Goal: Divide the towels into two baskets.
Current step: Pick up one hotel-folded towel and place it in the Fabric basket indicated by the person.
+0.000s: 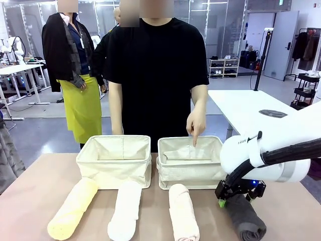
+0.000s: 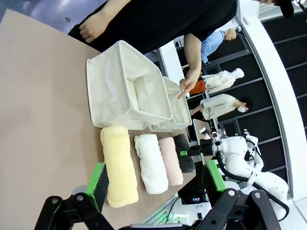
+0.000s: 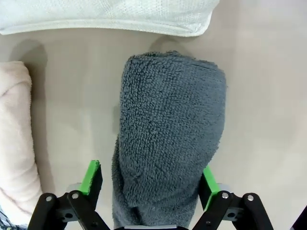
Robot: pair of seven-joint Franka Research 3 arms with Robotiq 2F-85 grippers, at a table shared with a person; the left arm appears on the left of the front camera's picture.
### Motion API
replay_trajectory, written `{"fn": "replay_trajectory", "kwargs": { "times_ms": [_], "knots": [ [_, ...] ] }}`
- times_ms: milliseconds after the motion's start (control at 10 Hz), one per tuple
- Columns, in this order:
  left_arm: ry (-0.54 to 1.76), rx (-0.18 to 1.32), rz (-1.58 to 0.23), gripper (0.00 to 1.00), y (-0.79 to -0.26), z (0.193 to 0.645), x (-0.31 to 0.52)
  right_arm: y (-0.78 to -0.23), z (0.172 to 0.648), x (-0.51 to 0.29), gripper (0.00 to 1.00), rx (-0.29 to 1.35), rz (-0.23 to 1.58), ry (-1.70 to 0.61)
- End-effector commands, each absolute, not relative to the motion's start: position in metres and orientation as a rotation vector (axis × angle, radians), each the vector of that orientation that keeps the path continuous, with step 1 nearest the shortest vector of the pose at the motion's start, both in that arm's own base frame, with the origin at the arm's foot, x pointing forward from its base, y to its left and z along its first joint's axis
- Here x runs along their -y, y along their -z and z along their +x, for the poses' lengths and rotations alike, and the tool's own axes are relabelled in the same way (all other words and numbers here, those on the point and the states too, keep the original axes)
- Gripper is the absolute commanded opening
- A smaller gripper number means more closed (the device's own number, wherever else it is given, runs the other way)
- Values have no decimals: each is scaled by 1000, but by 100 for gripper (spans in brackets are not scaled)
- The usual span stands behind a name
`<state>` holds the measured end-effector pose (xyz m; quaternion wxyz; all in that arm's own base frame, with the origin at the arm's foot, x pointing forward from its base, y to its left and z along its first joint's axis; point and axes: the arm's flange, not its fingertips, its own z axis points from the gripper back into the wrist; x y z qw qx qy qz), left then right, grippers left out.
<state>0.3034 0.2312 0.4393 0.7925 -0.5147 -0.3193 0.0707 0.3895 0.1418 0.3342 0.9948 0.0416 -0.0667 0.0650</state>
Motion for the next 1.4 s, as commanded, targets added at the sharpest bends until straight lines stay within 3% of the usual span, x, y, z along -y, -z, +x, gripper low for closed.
{"fn": "replay_trajectory", "kwargs": {
  "times_ms": [0, 100, 400, 500, 1000, 1100, 1300],
  "knots": [
    [-148, 702, -1126, 100, -442, 303, -234, -310, 361, -136, 80, 130, 47, -111],
    [-148, 702, -1126, 100, -442, 303, -234, -308, 361, -137, 66, 135, 50, -107],
    [-148, 702, -1126, 100, -442, 303, -234, -312, 358, -135, 40, 134, 41, -95],
    [-148, 702, -1126, 100, -442, 303, -234, -329, 392, -140, 40, 131, 60, -134],
    [-148, 702, -1126, 100, -442, 303, -234, -331, 392, -140, 41, 137, 56, -133],
    [-148, 702, -1126, 100, -442, 303, -234, -347, 384, -145, 41, 214, 1, -252],
    [-148, 702, -1126, 100, -442, 303, -234, -392, 373, -152, 41, 196, -46, -456]
  ]
}}
